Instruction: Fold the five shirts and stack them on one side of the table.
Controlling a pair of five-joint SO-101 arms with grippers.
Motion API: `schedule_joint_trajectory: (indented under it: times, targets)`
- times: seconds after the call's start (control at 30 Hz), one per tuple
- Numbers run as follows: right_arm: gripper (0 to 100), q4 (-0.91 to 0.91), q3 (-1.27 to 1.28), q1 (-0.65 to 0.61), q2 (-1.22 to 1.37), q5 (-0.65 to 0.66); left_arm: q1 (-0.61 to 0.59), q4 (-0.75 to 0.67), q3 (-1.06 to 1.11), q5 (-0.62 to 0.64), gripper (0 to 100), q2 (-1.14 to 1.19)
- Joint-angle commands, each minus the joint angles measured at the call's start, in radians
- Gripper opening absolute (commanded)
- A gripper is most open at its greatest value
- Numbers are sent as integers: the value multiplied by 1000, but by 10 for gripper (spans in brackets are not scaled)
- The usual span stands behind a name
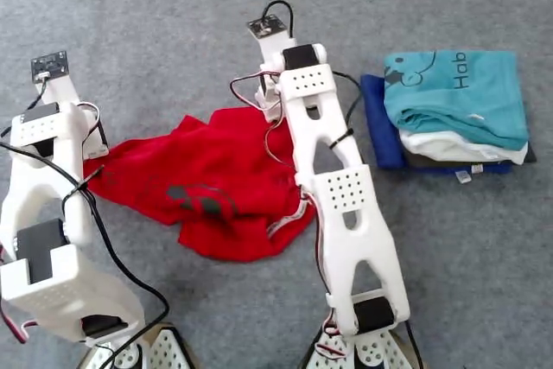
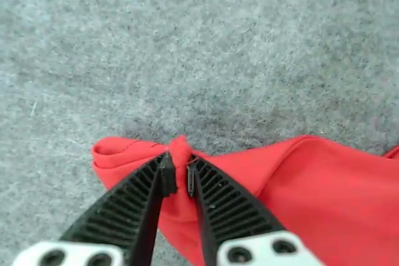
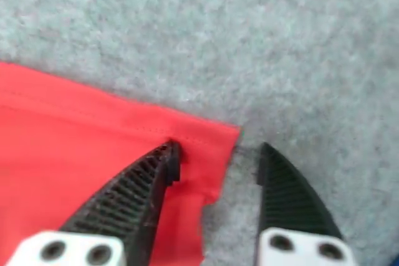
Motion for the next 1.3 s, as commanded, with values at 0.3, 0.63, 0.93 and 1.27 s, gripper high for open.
schedule_joint_trajectory:
  times: [0.3,0.63,0.93,1.27]
  targets:
    - [15,-15,-27,-6,-1,-5,10,-9,-5,-6,29,-5]
    - [15,155,-432,-8,-21,0,18,5,-91,114,29,-37]
    - [15,167,-410,15,-576,-5,74,296,-601,157,29,-351]
    - [15,60,-400,21,-1182,-5,110,692,-1257,5,29,-454]
